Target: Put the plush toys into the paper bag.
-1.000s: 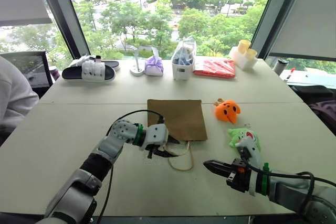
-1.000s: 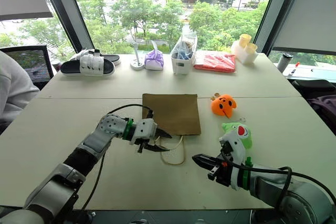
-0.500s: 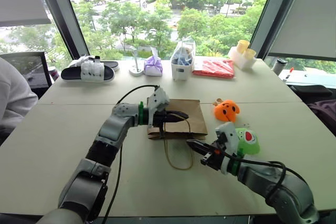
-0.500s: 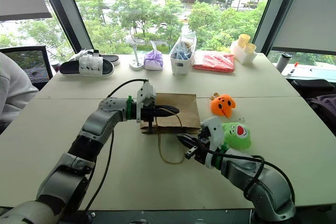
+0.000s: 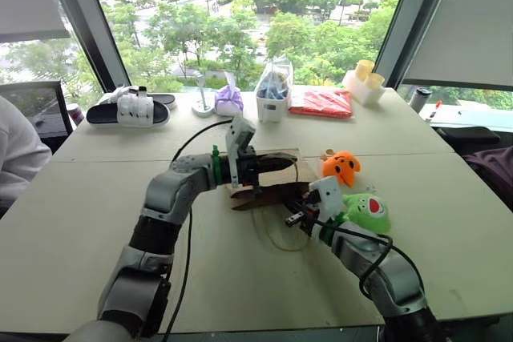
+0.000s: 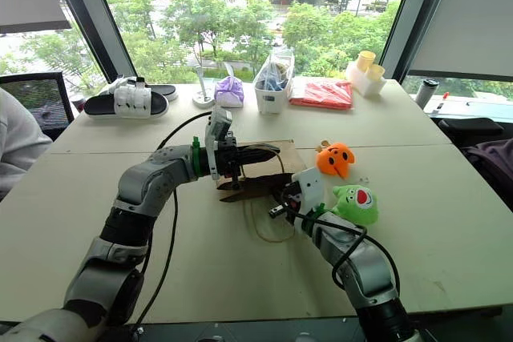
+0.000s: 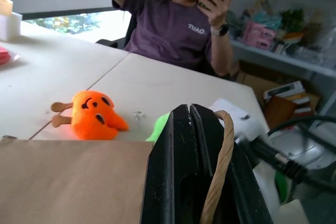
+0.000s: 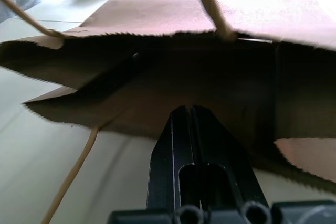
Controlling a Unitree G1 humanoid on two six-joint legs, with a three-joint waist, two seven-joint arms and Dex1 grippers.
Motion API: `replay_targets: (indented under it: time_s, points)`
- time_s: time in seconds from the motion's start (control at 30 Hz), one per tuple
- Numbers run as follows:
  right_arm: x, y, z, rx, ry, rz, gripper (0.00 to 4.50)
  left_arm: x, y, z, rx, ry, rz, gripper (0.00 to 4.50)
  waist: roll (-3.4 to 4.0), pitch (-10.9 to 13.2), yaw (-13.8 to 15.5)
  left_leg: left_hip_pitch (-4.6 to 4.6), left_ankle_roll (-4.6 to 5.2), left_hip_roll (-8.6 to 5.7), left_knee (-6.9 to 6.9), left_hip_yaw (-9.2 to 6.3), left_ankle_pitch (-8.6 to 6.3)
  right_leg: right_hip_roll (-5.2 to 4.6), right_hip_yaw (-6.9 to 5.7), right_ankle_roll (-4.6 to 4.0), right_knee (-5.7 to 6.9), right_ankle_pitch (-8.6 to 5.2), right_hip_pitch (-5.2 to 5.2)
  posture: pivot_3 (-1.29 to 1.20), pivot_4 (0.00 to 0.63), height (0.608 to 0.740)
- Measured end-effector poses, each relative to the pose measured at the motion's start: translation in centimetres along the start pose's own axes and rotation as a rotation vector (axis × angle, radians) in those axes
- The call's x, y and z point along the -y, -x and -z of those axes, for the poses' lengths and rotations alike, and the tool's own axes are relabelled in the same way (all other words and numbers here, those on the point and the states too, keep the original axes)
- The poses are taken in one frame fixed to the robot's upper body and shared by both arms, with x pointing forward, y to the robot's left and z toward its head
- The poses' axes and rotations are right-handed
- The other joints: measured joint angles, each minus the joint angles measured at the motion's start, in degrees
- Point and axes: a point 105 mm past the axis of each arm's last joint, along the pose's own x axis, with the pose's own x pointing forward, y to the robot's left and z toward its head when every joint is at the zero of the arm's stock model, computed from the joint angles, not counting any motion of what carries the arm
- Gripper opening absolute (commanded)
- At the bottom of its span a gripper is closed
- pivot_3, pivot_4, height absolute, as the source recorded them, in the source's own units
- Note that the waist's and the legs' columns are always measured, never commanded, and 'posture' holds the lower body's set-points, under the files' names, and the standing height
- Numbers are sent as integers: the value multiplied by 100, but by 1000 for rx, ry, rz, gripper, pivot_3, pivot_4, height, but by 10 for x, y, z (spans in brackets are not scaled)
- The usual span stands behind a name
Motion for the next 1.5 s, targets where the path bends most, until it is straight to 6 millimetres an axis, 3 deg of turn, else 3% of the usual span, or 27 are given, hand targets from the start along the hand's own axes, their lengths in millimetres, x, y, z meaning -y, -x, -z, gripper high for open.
replay_targets:
  time_s: [0.23,0.4,0.5,0.7,1.1,1.33,1.5]
  points:
    - [1,-14,0,7,59,19,0,20,-4,-3,36,72,29,9,0,0,-15,7,-6,-1,0,4,3,0,9,-1,33,-1,-12,0,150,740]
    - [-3,-21,18,-61,106,7,0,15,-7,-5,68,100,-20,9,0,0,-6,7,-15,-1,2,11,9,1,8,-2,35,-1,-12,0,150,740]
    - [1,-22,31,-124,178,30,0,1,-7,-14,104,104,-94,9,-1,-1,4,5,-17,-3,3,11,10,1,8,-2,35,-1,-12,0,150,740]
    - [-1,-22,33,-126,256,14,0,-5,-6,-21,126,82,-134,9,-1,-2,-14,6,-19,-3,0,12,10,1,8,-2,36,-1,-14,0,150,740]
    - [-2,-21,33,-149,291,7,0,53,-11,-45,153,125,185,9,-2,-3,-15,9,-19,-2,1,11,11,1,8,-2,37,-1,-9,0,150,740]
    - [-3,-22,33,-154,286,9,0,52,-11,-44,151,141,171,9,-3,-4,-11,10,-20,-2,2,12,11,1,9,-3,37,-1,-9,0,150,740]
    - [-7,-18,28,-102,247,-7,0,41,-13,-44,169,151,128,9,-2,-4,3,7,-20,-3,1,12,11,1,9,-3,37,-1,-11,0,150,740]
